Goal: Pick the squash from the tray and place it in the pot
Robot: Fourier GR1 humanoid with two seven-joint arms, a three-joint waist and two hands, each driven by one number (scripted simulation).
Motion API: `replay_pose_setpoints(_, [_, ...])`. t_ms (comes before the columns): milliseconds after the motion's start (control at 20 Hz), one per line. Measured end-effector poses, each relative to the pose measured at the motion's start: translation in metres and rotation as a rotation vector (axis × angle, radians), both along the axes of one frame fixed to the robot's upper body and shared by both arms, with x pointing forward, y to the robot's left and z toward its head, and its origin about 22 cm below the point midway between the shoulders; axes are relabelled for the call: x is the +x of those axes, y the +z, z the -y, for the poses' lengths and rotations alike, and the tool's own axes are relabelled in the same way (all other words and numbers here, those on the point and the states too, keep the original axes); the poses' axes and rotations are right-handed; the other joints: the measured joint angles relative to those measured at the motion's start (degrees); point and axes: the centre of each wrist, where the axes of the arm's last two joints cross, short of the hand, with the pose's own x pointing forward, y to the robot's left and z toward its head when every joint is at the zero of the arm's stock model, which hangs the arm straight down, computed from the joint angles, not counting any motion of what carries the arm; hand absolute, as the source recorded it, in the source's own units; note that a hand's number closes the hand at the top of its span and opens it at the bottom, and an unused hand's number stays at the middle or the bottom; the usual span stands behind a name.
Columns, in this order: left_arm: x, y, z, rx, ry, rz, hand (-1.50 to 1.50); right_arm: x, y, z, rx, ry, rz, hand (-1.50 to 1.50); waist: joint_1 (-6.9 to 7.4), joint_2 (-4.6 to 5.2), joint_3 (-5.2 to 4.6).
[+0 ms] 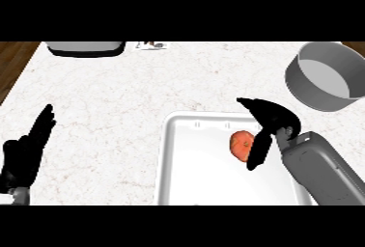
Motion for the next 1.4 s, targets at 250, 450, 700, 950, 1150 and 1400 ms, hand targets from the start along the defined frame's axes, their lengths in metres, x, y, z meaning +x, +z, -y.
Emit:
replay_pose_setpoints(250, [-0.001,0.004,-0.007,-0.001,-0.002,-0.003,0.00,0.004,-0.019,-0.008,-0.038,0.001,-0.036,-1.50,-0.10,-0.01,0.00])
replay_pose_setpoints(450, [0.003,0.002,0.000,-0.005,-0.002,-0.001,0.00,0.004,-0.027,-0.012,-0.044,-0.004,-0.056,-1.50,-0.25,-0.03,0.01])
replay_pose_setpoints(700, [0.003,0.002,-0.003,0.005,-0.003,-0.002,0.00,0.007,-0.040,-0.013,-0.078,-0.015,-0.074,-1.50,-0.25,-0.03,0.00])
replay_pose_setpoints(950, [-0.003,-0.006,-0.002,-0.005,-0.005,-0.004,0.00,0.013,-0.052,-0.012,-0.102,-0.035,-0.084,-1.50,-0.23,-0.02,0.01])
replay_pose_setpoints(1150, [-0.004,-0.005,0.003,-0.005,-0.002,-0.002,0.00,0.012,-0.055,-0.017,-0.105,-0.031,-0.094,-1.50,-0.26,-0.05,0.00])
replay_pose_setpoints(1400, [-0.003,-0.005,-0.006,0.001,-0.004,-0.004,0.00,0.011,-0.059,-0.012,-0.126,0.017,-0.080,1.50,-0.33,-0.36,-0.24])
